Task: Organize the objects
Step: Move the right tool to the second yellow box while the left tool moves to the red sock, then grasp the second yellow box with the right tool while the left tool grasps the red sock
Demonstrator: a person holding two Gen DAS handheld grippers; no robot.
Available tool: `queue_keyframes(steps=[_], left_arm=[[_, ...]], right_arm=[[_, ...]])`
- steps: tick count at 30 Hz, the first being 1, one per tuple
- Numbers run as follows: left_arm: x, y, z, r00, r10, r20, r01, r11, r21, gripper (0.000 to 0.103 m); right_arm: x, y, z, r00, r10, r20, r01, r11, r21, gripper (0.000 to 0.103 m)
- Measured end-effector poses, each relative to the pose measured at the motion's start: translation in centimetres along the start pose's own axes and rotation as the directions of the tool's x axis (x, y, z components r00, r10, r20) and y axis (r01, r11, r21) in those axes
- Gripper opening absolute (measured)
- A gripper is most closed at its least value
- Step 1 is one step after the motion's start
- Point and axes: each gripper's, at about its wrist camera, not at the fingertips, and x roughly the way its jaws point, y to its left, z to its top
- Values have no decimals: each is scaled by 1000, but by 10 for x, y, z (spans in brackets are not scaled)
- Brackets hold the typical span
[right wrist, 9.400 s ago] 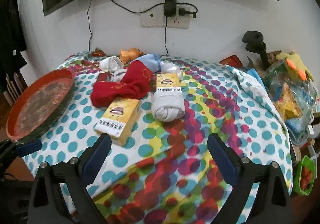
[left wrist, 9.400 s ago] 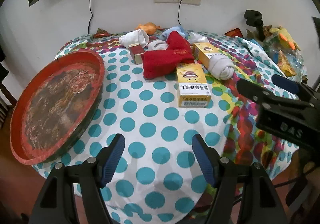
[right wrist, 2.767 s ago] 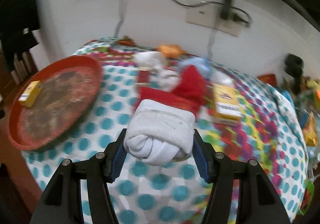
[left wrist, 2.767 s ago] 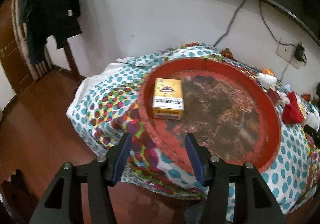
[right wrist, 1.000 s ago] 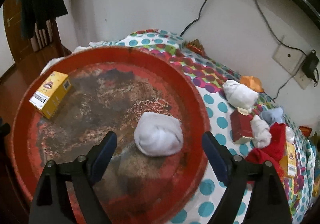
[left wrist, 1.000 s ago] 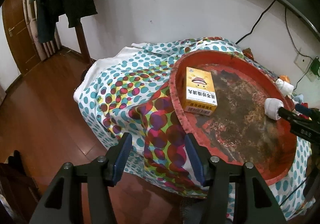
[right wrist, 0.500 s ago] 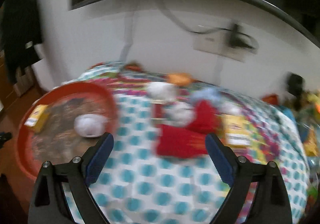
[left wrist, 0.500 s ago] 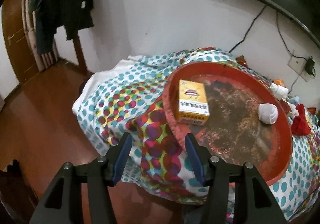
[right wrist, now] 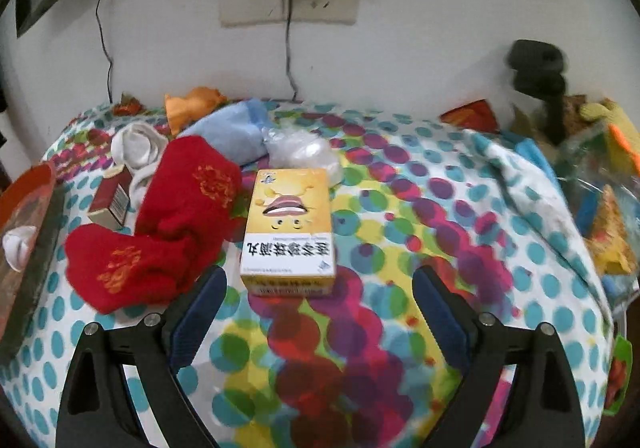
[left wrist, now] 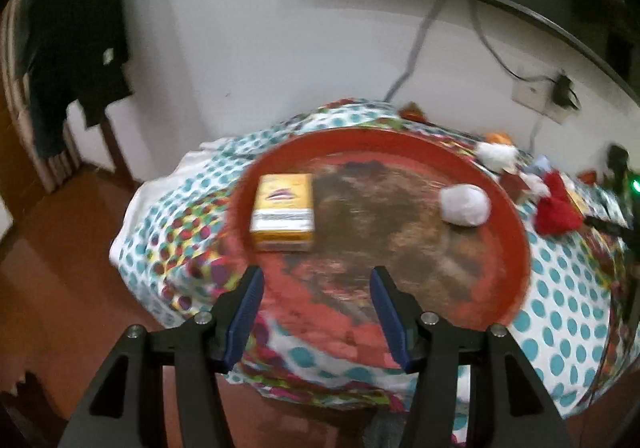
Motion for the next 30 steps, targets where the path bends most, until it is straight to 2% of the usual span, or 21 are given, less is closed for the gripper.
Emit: queue_keyframes(steps=[3,6,9,11,12,14,15,16,17,19,21,24,26,30], left_arm=[[-4,-35,1,1000,-14,11,13,993,119,57],[-8,-71,3,991,-133,-3,131,969,210,57],[-9,-109,11,964,-264,-37,264,923,279,57],[-7,-134,16,946,-321,-50,320,895,312,61],[-3,-149,20,939,-340,-58,339,880,332,64],[4,-172,24,930,-361,-65,359,860,362,67],[8,-181,26,930,-361,-68,359,855,374,67],[13,-194,29,928,-366,-72,364,845,392,67],[17,-204,30,922,-379,-79,376,830,411,68],[29,-227,33,914,-393,-100,395,806,440,68],[39,-240,34,905,-405,-131,418,787,453,68],[55,-263,35,911,-384,-148,405,768,497,68],[65,-276,36,914,-377,-153,400,764,506,68],[70,-293,36,906,-397,-148,412,738,535,68]], right_arm=[[13,6,6,1000,-6,-12,6,999,-41,93],[23,7,12,1000,-9,-15,8,998,-54,93],[29,4,16,1000,1,-12,-2,999,-45,92],[30,1,18,1000,9,-14,-10,1000,-28,91],[30,0,19,1000,8,-11,-8,1000,-25,87],[33,-2,19,1000,14,-27,-15,1000,-14,84],[35,-3,19,999,20,-37,-20,1000,-9,78],[37,-5,19,999,27,-47,-27,1000,-2,65],[39,-8,18,997,54,-61,-53,999,11,61],[36,-10,17,997,51,-55,-50,999,13,53],[33,-12,13,997,51,-56,-51,999,3,50],[23,-21,4,997,62,-56,-62,998,10,49],[16,-30,-3,995,87,-51,-85,996,34,49],[9,-40,-11,996,72,-52,-71,997,26,49]])
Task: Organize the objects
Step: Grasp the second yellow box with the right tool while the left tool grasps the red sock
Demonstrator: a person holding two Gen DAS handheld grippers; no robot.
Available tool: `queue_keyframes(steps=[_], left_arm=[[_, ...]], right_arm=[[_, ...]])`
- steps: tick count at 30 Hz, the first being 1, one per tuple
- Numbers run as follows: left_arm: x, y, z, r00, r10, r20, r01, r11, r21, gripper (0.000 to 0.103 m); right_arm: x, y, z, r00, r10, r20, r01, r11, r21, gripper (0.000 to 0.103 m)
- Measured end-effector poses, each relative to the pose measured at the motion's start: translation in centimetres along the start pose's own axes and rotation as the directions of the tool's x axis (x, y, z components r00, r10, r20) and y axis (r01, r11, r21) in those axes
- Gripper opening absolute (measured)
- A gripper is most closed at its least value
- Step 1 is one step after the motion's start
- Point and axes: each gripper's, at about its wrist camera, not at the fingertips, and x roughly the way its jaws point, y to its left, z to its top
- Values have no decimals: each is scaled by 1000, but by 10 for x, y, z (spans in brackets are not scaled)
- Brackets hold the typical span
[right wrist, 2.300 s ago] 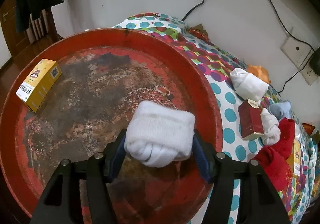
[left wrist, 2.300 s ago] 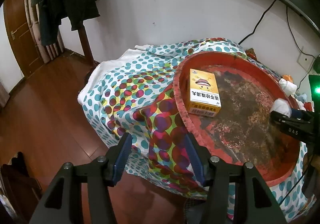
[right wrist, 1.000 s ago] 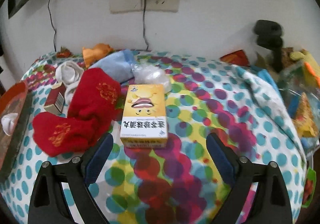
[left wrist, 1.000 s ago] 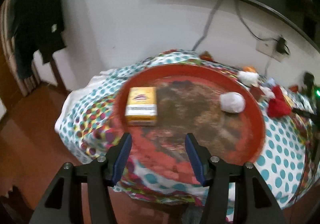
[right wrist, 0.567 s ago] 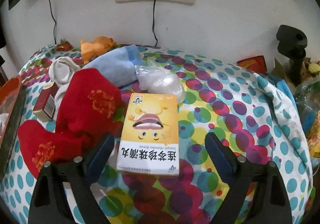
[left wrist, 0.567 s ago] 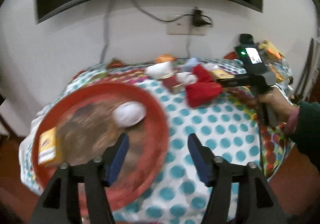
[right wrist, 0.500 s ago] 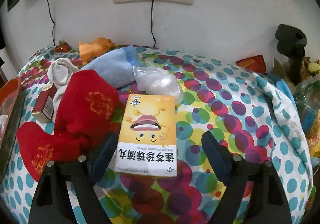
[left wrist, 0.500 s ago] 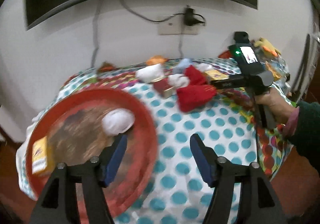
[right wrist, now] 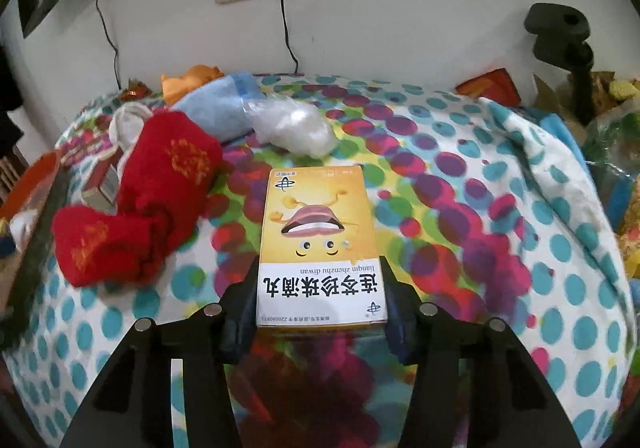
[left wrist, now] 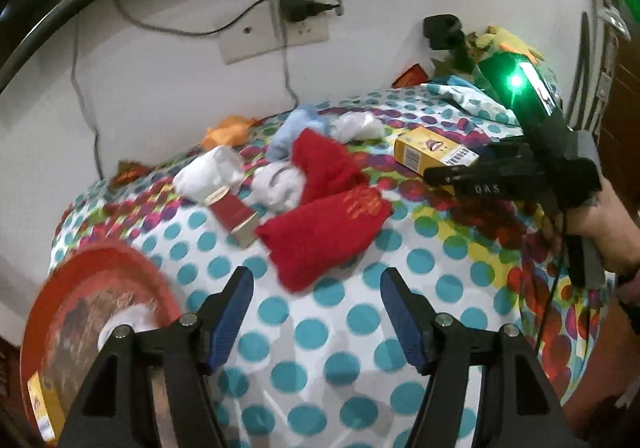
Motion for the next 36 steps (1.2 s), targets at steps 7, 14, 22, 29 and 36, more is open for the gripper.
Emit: queue_keyframes(steps=[7,14,22,29,36], left_arm=[[26,-31,19,997,77,-7,-73,962,263,68],[67,-37,33,989,116,-88,-78,933,352,68],[93,-16,36,986,105,-130,-76,975,210,68],[84,-8,31,990,77,-117,-69,995,72,40],[61,-11,18,991,96,-94,-98,995,-20,37]], right_arm=[[2,9,-1,999,-43,-7,42,998,-43,51],[3,7,0,1000,-26,-9,26,999,-35,53],[5,10,1,1000,-22,-14,21,999,-45,59],[6,12,1,1000,-18,-16,17,999,-50,63],[6,12,1,1000,-19,-17,18,999,-51,63]])
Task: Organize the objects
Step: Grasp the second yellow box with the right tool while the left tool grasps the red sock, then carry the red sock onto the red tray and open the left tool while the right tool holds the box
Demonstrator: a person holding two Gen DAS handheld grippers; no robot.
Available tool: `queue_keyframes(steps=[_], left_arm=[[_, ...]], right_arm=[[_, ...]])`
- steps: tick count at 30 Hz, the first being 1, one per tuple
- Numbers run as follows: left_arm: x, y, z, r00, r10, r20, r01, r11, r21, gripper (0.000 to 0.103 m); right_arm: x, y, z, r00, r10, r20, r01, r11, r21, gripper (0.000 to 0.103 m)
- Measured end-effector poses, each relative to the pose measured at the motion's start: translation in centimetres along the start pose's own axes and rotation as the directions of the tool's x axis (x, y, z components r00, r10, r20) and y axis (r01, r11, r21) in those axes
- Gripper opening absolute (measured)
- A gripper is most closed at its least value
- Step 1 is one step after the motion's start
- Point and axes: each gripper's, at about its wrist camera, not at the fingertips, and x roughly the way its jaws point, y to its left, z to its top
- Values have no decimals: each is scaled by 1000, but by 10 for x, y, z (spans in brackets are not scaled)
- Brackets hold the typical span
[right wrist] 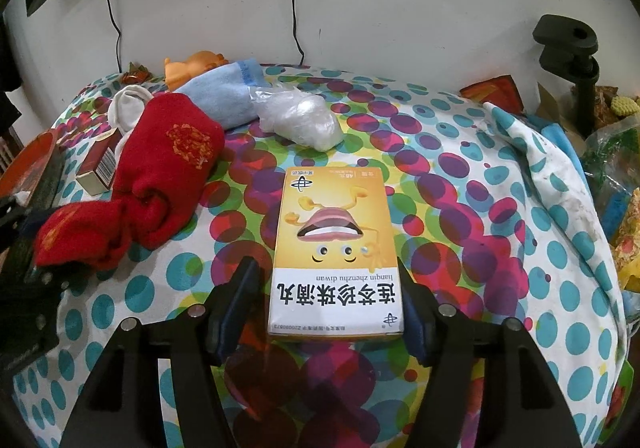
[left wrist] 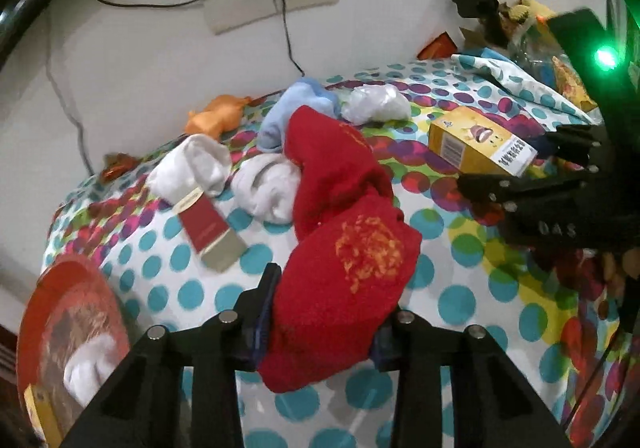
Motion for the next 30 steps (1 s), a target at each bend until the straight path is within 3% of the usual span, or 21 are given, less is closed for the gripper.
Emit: queue_keyframes(steps=[7,13,18,30], left_arm=[[-28,-13,-30,999,52,-1,-52,994,-101,37],[-42,-27,-50,986,169,14,-166,980,-113,37],[-47,-36,-59,979,201,19,-197,972,-126,37],[-69,-20,-76,992,122,15,-115,967,-226,37]], right_arm=[[0,1,0,1000,1,0,-1,1000,1,63],[0,0,0,1000,0,0,0,1000,1,63],[0,0,0,1000,-1,0,1,1000,1,63],[0,0,-1,1000,-2,0,2,1000,1,63]])
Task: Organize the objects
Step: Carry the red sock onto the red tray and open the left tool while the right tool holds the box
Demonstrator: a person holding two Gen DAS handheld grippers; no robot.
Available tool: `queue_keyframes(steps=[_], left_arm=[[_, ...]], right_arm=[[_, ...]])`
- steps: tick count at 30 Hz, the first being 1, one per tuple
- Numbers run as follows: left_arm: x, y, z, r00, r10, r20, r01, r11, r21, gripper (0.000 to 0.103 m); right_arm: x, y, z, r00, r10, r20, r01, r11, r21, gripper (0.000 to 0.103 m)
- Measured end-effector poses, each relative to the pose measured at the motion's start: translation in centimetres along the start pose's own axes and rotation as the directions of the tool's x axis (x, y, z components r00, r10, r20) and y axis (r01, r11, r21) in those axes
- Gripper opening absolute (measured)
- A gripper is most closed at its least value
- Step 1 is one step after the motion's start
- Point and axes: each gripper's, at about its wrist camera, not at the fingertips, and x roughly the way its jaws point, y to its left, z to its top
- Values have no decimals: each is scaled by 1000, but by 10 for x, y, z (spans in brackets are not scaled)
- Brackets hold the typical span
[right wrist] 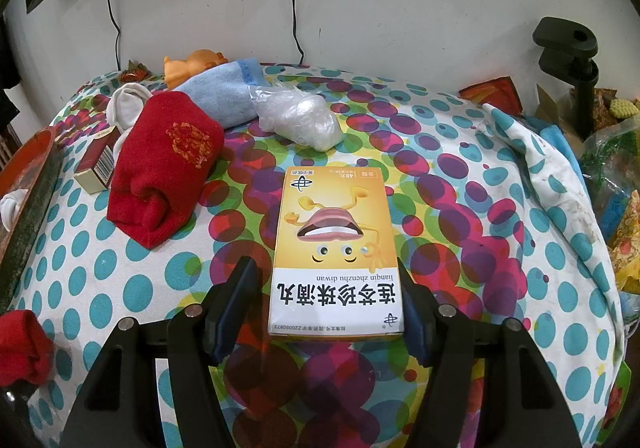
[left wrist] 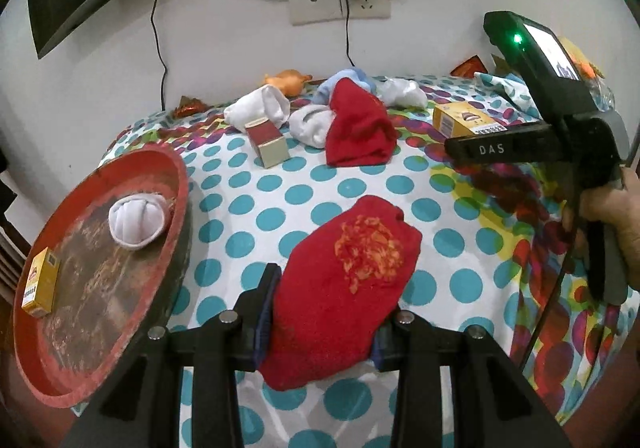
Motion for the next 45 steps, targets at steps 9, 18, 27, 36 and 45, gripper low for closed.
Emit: queue_keyframes(steps=[9,18,27,36,45], left_arm=[[-14,14,-1,1000,-14,3,14,999,-43,37],[-34,28,4,999,-18,31,20,997,-74,37],[-44,58,1,998,41,46,-35,992,-117,37],[-50,100,-2,996,88,24,-83,982,-171,37],[-46,131,-9,993,118,-20,-120,975,-188,37]], right_arm=[[0,0,0,1000,-1,0,1,1000,0,63],[0,1,0,1000,-2,0,2,1000,1,63],[0,1,0,1000,-3,0,3,1000,1,63],[0,1,-1,1000,-4,0,4,1000,2,63],[0,1,-1,1000,-5,0,5,1000,2,63]])
